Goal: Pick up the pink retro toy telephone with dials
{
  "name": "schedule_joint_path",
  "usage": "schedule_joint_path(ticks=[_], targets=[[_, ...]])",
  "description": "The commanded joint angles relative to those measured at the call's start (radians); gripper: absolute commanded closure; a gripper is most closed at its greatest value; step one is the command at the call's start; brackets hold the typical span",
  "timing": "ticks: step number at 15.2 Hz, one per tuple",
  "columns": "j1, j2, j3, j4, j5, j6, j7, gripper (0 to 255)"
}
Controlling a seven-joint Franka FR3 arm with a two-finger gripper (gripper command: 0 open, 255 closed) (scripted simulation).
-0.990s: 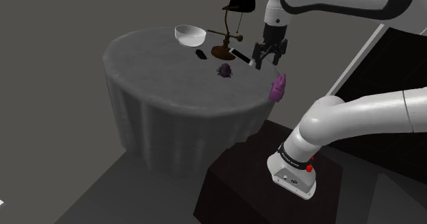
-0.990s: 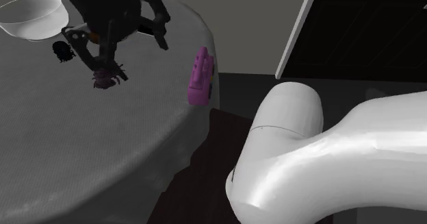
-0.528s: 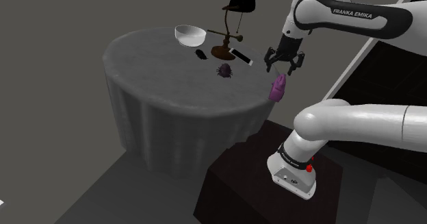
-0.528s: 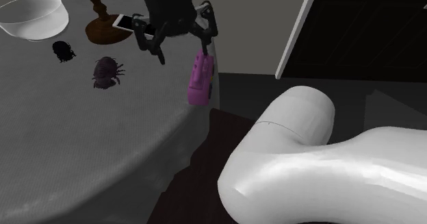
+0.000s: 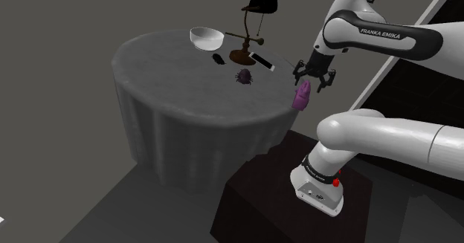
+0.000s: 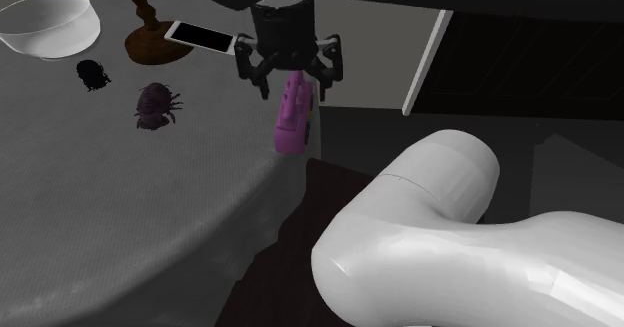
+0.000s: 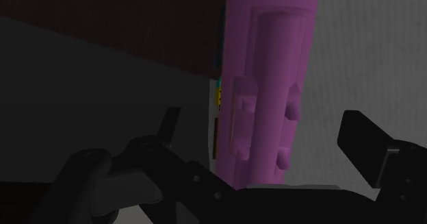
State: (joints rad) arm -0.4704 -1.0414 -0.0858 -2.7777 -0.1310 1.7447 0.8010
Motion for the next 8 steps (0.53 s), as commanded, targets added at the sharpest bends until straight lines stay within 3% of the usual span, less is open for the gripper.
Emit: schedule_joint_path(ticks=[1, 4, 5, 8], targets=[[-0.002, -0.003, -0.002, -0.027, -0.003, 0.025, 0.002, 0], [-0.003, -0.003, -0.004, -0.048, -0.005, 0.045, 0.003, 0], [-0.003, -0.004, -0.004, -0.048, -0.005, 0.045, 0.004, 255], [-0.003, -0.004, -0.004, -0.049, -0.005, 0.045, 0.004, 255]])
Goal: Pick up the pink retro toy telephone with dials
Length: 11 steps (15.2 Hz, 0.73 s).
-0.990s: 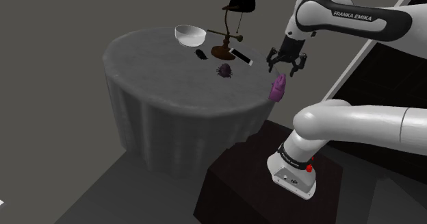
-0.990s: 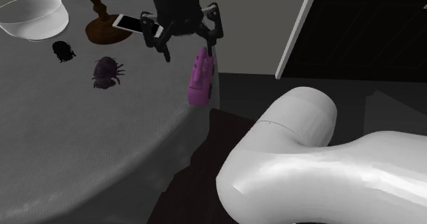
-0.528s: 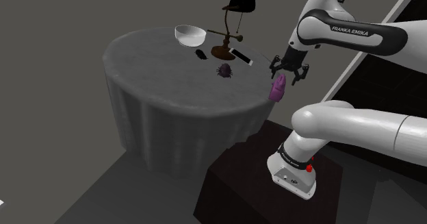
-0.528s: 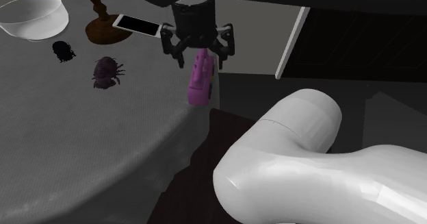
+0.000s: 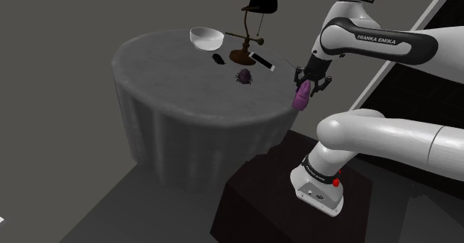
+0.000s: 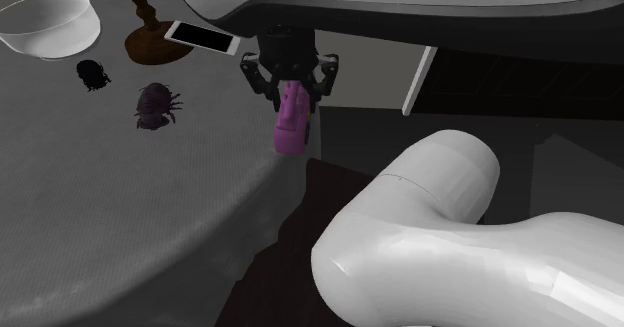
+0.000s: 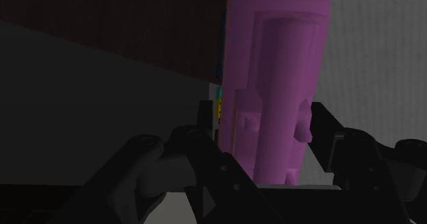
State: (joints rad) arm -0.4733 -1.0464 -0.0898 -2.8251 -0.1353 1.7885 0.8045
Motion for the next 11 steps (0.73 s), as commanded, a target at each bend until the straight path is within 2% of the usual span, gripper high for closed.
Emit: schedule_joint_path(ticks=[1, 6, 11], targets=[[0.0, 0.0, 0.0, -0.001, -0.001, 0.001, 0.0, 255], [0.0, 0.002, 0.0, -0.001, -0.001, 0.002, 0.0, 255], [0.003, 0.005, 0.006, 0.068, 0.007, -0.063, -0.004, 255]])
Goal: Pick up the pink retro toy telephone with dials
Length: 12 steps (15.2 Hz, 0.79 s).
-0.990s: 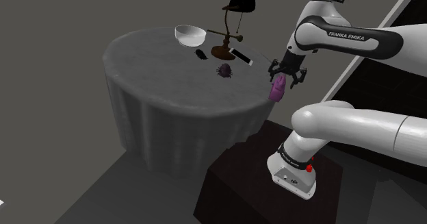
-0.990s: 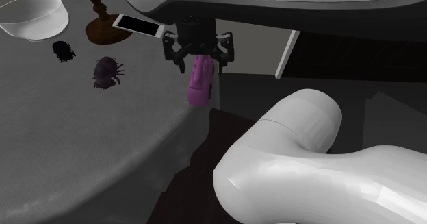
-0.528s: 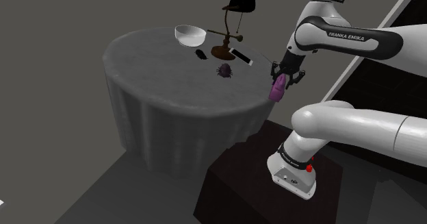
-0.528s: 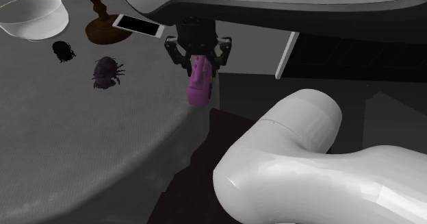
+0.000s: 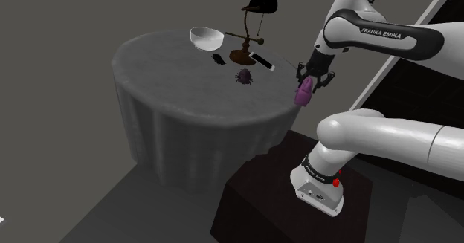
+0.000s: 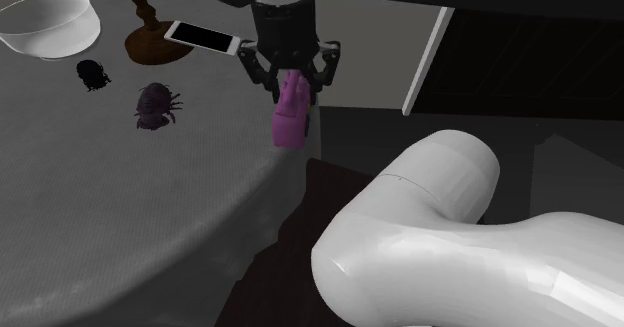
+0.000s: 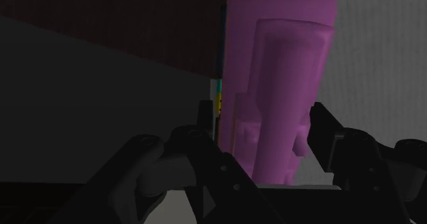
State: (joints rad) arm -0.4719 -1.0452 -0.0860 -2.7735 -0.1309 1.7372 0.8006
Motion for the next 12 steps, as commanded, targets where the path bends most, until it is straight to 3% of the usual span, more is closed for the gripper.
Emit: schedule_joint_path(ticks=[1, 12], targets=[[0.002, 0.005, 0.003, 0.03, 0.003, -0.025, -0.001, 255], [0.006, 0.029, 0.013, 0.164, 0.014, -0.134, -0.007, 255]])
